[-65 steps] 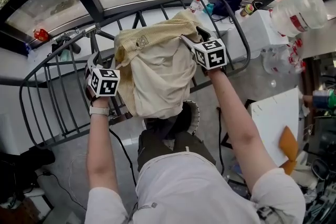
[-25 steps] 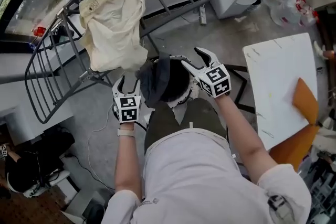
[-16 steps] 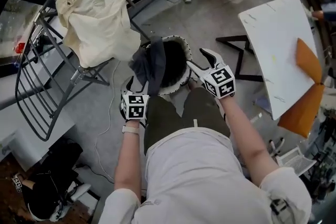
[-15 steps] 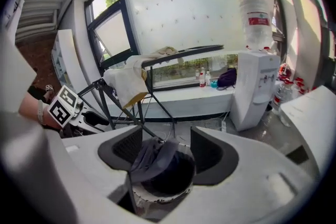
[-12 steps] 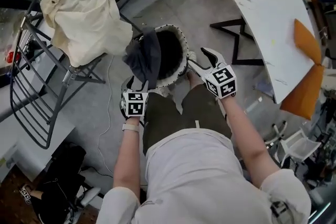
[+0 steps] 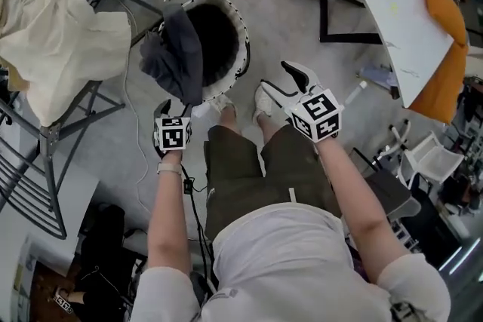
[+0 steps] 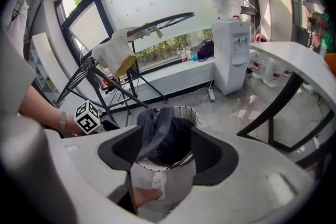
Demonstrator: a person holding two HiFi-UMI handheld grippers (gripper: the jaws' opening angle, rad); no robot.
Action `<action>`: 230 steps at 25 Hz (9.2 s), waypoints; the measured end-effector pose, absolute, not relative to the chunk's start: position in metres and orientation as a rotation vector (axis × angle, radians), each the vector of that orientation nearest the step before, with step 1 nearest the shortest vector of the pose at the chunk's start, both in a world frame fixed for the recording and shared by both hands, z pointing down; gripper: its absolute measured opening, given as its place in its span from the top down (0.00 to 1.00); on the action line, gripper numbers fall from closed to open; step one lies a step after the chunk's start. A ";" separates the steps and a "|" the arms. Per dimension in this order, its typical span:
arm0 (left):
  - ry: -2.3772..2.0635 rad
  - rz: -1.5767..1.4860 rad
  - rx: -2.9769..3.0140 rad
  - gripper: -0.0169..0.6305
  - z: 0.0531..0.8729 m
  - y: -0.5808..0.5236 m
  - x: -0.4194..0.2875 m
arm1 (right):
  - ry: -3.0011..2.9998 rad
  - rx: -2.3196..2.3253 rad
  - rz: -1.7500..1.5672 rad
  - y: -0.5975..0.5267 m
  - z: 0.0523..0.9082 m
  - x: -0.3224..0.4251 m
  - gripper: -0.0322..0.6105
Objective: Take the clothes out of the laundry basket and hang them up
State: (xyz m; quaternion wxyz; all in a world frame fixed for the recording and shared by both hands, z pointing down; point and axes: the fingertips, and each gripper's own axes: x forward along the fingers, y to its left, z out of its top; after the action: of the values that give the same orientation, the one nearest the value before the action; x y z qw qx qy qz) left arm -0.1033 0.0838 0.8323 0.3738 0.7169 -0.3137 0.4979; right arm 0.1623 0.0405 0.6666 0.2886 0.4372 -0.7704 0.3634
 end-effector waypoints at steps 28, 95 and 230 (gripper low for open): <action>-0.912 1.361 1.682 0.86 0.960 0.143 -0.088 | -2.020 1.117 1.084 0.138 0.729 0.208 0.51; -2.050 -0.013 2.401 0.97 0.145 0.108 -0.118 | -2.485 0.637 0.439 0.121 0.512 -0.021 0.93; -1.637 0.199 2.642 0.70 0.251 0.005 -0.564 | -2.782 1.171 0.065 0.007 0.257 -0.412 0.51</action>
State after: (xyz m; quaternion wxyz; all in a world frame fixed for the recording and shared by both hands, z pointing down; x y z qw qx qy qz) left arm -0.5638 0.0054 0.2511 0.0135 0.8483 -0.5255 0.0640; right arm -0.4124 0.0074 0.2567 0.0612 0.3872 -0.9197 0.0215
